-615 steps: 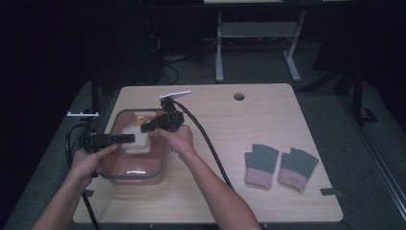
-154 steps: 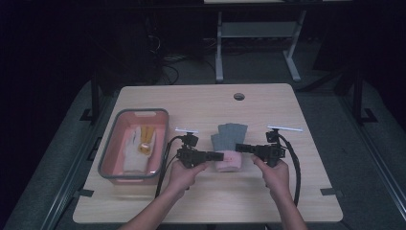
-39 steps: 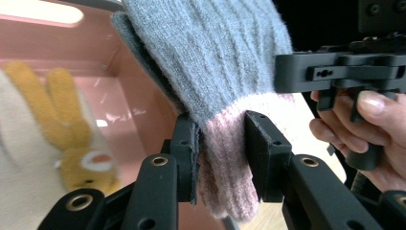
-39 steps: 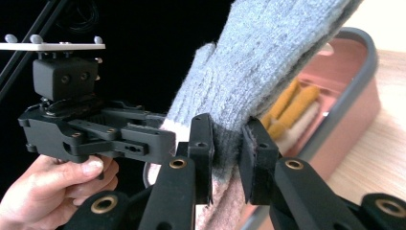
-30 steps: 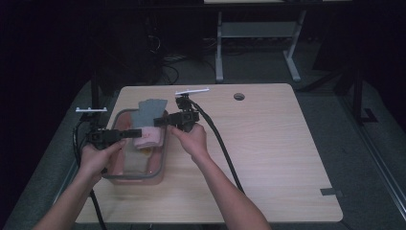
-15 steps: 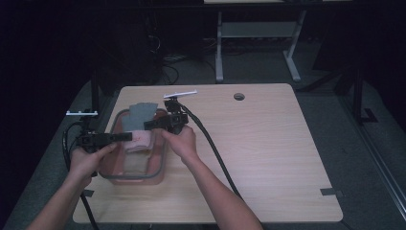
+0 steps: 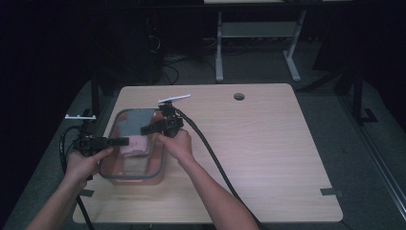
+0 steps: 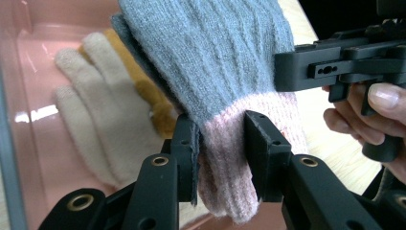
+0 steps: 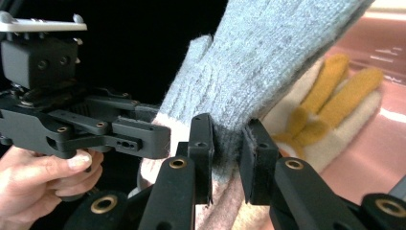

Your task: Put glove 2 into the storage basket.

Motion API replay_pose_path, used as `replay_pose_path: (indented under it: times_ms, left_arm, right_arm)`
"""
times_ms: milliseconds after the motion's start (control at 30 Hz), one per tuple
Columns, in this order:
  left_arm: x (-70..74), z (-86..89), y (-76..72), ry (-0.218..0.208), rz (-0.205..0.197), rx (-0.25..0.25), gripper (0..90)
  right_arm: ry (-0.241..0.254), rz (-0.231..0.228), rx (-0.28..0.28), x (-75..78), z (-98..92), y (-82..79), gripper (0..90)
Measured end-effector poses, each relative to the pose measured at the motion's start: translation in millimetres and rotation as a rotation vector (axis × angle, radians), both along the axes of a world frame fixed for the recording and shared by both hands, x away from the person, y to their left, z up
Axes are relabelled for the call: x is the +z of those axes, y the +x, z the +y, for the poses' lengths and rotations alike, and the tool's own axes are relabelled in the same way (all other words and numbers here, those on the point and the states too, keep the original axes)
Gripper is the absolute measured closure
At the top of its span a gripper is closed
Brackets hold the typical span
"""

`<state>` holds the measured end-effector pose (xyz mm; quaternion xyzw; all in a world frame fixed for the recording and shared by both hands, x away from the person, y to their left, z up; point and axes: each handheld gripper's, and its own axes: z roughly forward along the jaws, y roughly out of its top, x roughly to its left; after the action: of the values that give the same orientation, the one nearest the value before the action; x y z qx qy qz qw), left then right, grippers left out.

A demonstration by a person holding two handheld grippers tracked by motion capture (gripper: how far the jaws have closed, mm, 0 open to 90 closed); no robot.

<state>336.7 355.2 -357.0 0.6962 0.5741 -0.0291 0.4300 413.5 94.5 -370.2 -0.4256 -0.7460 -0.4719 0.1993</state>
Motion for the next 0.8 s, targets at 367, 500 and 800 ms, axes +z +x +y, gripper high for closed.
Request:
replay_pose_path:
  times_ms: [367, 500, 800]
  left_arm:
    - [-7.3, 2.5, 0.0, 0.026, 0.028, 0.002, 67.1]
    - [-9.8, 4.2, 0.1, 0.036, 0.041, 0.002, 67.1]
    - [-18.8, 2.3, 0.3, 0.078, 0.063, 0.001, 67.1]
  right_arm:
    - [-0.035, 0.017, 0.017, -10.4, 7.5, 2.2, 76.5]
    - [-0.045, 0.023, 0.022, -13.7, 10.7, 2.7, 76.4]
    - [-0.089, 0.027, 0.033, -19.7, 17.4, 2.9, 76.4]
